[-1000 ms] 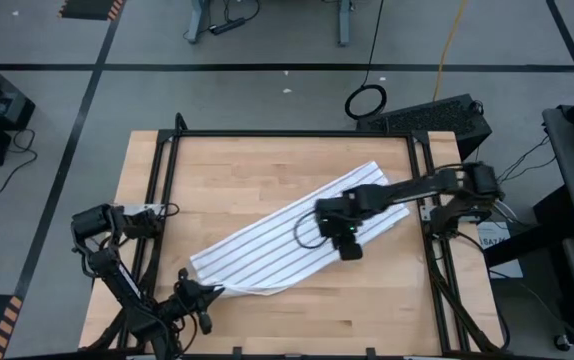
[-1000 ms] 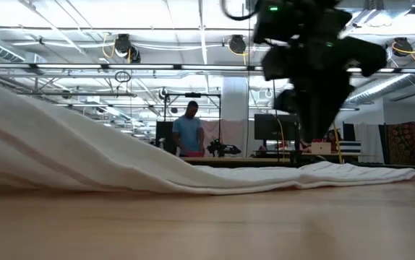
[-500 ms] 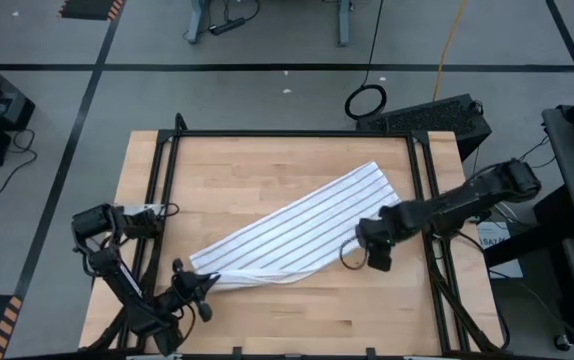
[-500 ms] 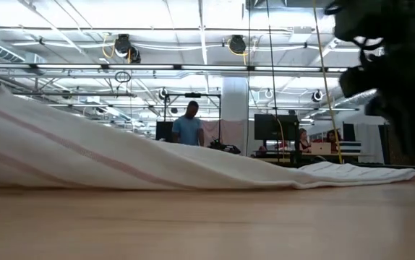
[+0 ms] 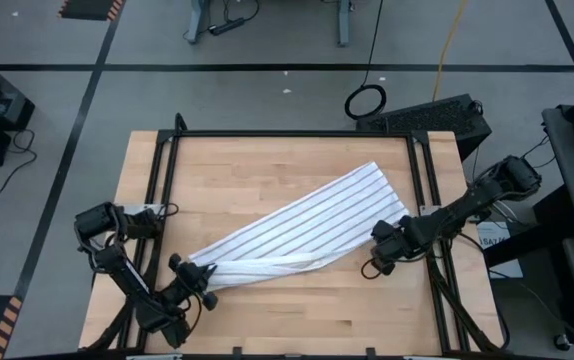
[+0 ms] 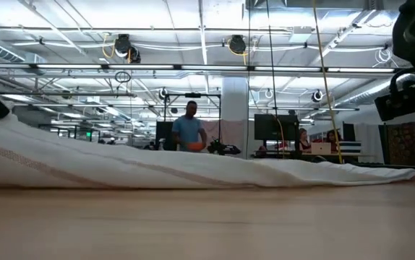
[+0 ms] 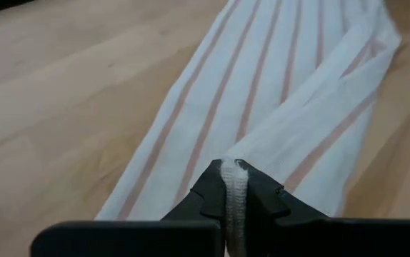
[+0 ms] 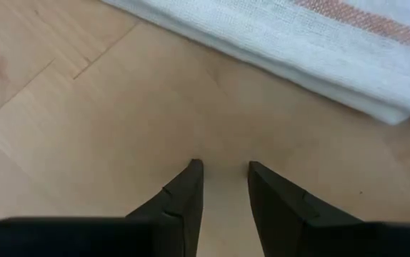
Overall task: Roll towel into tight, uniform cylinder
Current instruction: Fold the white brown kitchen towel
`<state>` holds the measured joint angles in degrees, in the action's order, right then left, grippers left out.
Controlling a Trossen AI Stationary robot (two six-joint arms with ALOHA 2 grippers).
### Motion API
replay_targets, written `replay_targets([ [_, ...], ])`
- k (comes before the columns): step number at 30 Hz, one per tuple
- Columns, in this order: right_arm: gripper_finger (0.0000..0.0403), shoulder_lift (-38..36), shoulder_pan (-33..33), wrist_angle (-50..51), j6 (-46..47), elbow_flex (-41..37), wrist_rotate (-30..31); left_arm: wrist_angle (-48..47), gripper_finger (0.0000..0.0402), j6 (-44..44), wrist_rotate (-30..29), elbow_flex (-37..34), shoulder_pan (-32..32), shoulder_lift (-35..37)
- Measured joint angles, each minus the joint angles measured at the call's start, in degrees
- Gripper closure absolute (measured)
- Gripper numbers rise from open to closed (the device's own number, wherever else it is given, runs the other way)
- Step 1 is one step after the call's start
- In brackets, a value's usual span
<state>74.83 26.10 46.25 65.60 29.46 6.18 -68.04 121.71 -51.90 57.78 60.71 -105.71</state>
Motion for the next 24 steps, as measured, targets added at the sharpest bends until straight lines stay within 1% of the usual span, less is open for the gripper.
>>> replay_targets([
  [3, 0.0299, 0.1, 0.0, -0.4, -0.2, 0.2, 0.6, -0.4, 0.0381, 0.4, 3.1, 0.0, 0.0, 0.0],
  [7, 0.0299, 0.4, 0.1, 0.6, -0.4, 2.7, 0.8, -0.7, 0.0381, 1.5, 8.5, 0.0, 0.0, 0.0],
  [9, 0.0299, 0.5, 0.2, 1.3, -0.6, 4.0, 2.1, -1.3, 0.0381, 2.2, 10.0, 0.0, 0.0, 0.0],
  [15, 0.0299, 0.4, 0.4, 1.3, -1.2, 5.9, 4.2, -3.4, 0.0381, 2.5, 10.0, 0.0, 0.0, 0.0],
  [17, 0.0299, 0.4, 0.4, 3.0, 0.7, 5.9, 3.7, -4.2, 0.0381, 2.5, 9.9, 0.0, 0.0, 0.0],
  [20, 0.0299, 0.4, 0.4, 5.6, 4.3, 5.9, 1.3, -5.0, 0.0381, 2.5, 9.4, 0.0, 0.0, 0.0],
  [22, 0.0299, 0.4, 0.4, 6.1, 6.2, 5.9, -0.6, -5.3, 0.0381, 2.5, 6.9, 0.0, 0.0, 0.0],
  [24, 0.0299, 0.4, 0.5, 6.2, 8.6, 5.9, -1.7, -5.7, 0.0381, 2.4, 3.0, 0.0, -0.2, 0.0],
])
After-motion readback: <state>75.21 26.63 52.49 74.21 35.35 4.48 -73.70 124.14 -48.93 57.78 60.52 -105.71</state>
